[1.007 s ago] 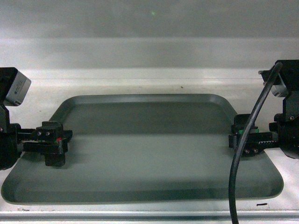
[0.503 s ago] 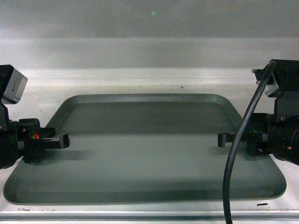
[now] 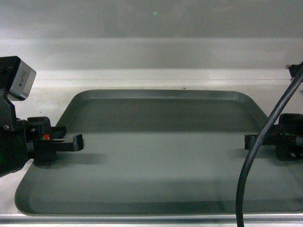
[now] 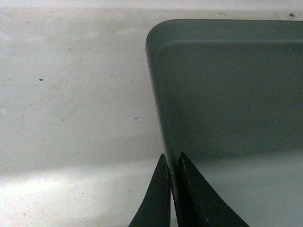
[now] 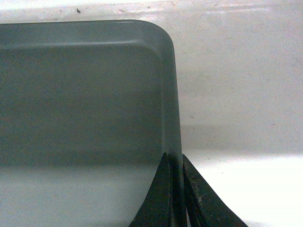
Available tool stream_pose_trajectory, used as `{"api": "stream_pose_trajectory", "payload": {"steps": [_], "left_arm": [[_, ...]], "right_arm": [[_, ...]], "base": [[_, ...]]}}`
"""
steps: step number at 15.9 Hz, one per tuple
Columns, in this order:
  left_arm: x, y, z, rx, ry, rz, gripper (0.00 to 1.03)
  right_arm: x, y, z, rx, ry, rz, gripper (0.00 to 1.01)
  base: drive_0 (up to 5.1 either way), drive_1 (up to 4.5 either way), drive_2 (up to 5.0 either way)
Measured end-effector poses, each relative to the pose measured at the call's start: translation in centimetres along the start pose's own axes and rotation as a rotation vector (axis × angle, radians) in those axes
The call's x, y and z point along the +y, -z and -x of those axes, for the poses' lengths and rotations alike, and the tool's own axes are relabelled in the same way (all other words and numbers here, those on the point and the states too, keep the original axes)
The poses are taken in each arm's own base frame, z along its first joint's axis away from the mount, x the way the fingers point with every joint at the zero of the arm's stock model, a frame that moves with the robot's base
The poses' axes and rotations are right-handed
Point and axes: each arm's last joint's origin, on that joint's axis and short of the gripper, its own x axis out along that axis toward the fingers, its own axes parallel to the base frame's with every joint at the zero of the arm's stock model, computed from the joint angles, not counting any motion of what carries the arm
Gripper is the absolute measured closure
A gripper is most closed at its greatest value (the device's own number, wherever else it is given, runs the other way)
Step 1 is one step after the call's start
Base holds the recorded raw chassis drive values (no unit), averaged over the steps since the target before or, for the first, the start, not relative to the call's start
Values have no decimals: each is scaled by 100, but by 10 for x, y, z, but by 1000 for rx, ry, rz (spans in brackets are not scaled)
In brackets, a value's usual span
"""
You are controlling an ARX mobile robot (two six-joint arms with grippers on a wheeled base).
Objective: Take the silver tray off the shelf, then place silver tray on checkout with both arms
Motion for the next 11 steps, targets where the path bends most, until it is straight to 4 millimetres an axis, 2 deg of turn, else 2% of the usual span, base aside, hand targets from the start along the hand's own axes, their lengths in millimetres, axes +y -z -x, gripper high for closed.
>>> {"api": "stream_pose_trajectory", "payload": {"steps": [7, 11], "left_arm": [[-7, -19, 30, -25, 14, 5, 99], [-7, -30, 47, -35, 10, -18, 99]], "right_arm": [[-8, -26, 36, 4, -9, 8, 98], [-10, -32, 48, 19, -30, 0, 98]], "base": [[0, 0, 0], [0, 0, 0]]}}
